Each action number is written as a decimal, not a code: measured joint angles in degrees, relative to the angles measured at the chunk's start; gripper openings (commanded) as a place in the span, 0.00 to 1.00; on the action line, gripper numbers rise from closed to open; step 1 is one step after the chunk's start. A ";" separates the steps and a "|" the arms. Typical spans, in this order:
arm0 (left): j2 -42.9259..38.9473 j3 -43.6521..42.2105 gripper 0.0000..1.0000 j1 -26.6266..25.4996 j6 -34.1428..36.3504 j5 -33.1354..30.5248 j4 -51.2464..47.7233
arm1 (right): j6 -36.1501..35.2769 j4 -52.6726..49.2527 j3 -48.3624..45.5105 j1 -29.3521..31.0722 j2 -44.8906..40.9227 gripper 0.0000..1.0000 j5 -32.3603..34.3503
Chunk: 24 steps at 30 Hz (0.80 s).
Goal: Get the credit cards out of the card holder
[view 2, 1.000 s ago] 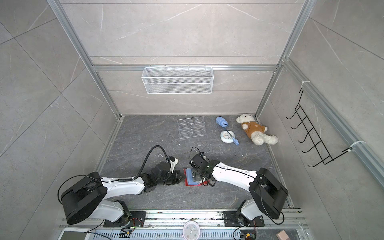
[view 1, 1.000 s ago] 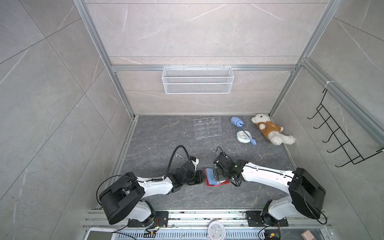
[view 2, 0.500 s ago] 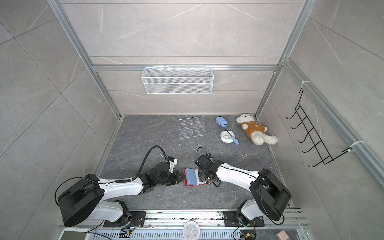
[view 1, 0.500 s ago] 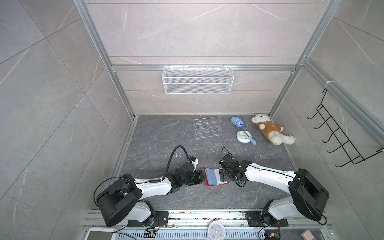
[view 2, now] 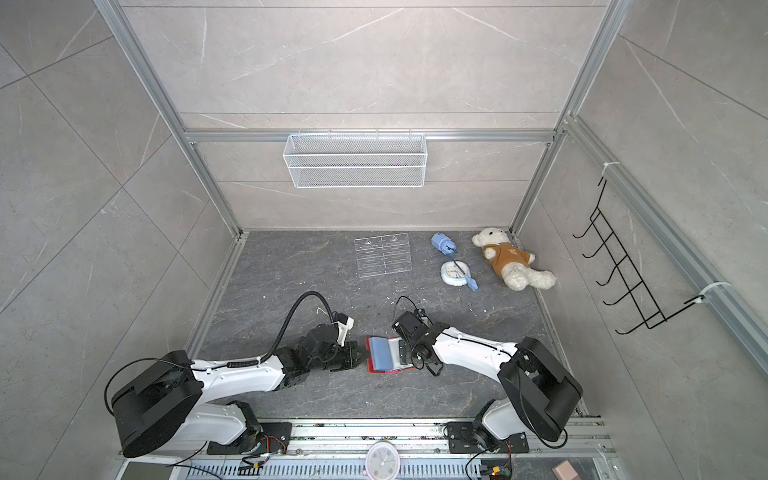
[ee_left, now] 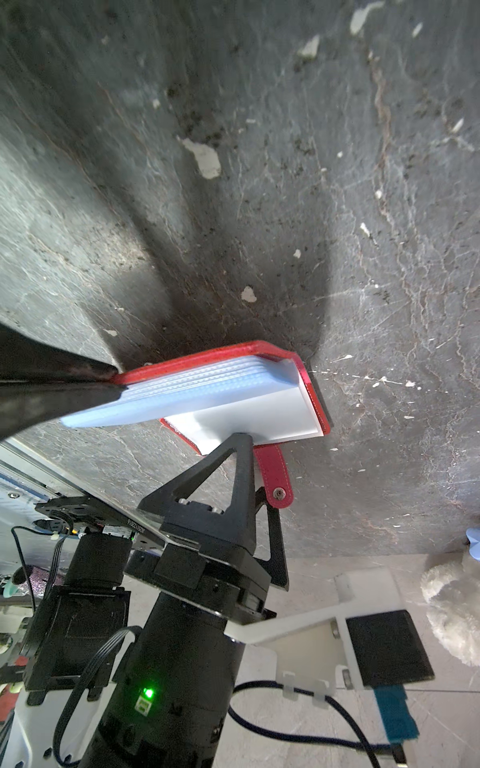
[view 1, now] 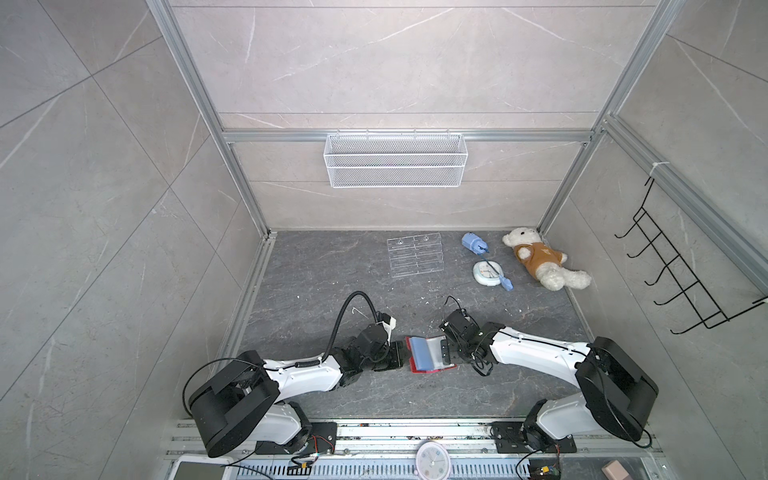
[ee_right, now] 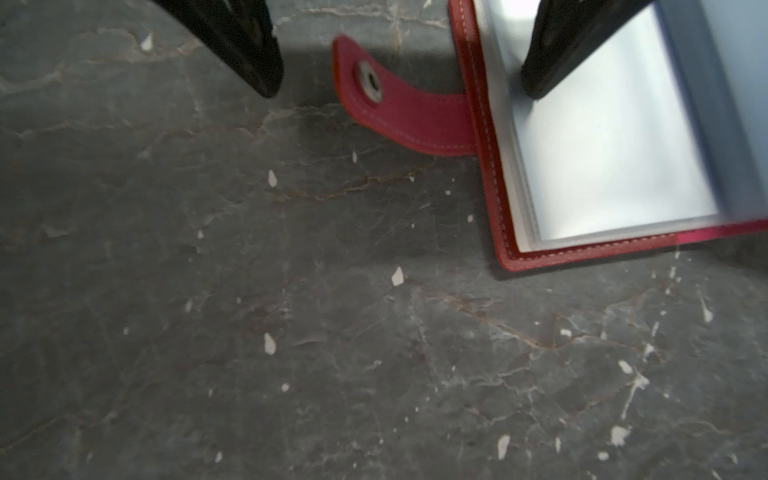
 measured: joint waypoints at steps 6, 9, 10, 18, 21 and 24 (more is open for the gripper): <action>-0.04 0.00 0.00 0.00 0.35 0.02 0.00 | -0.13 0.02 -0.44 -0.22 -5.25 0.94 -0.35; -0.07 0.00 0.00 0.00 0.52 0.02 0.00 | -0.70 -0.24 -0.04 -0.26 -9.57 0.94 -0.76; -0.07 0.00 0.00 0.00 0.57 0.04 0.00 | -0.94 -0.63 0.44 -0.26 -10.88 0.94 -1.05; -0.07 0.00 0.00 0.00 0.59 0.04 0.00 | -2.19 -0.81 3.02 -0.26 -17.57 0.82 -7.23; -0.07 0.00 0.00 0.00 0.59 0.04 0.00 | -1.97 1.16 3.04 -0.26 -18.12 0.78 -12.11; -0.07 0.00 0.00 0.00 0.59 0.04 0.00 | -0.11 5.66 2.71 0.31 -18.01 0.70 -17.40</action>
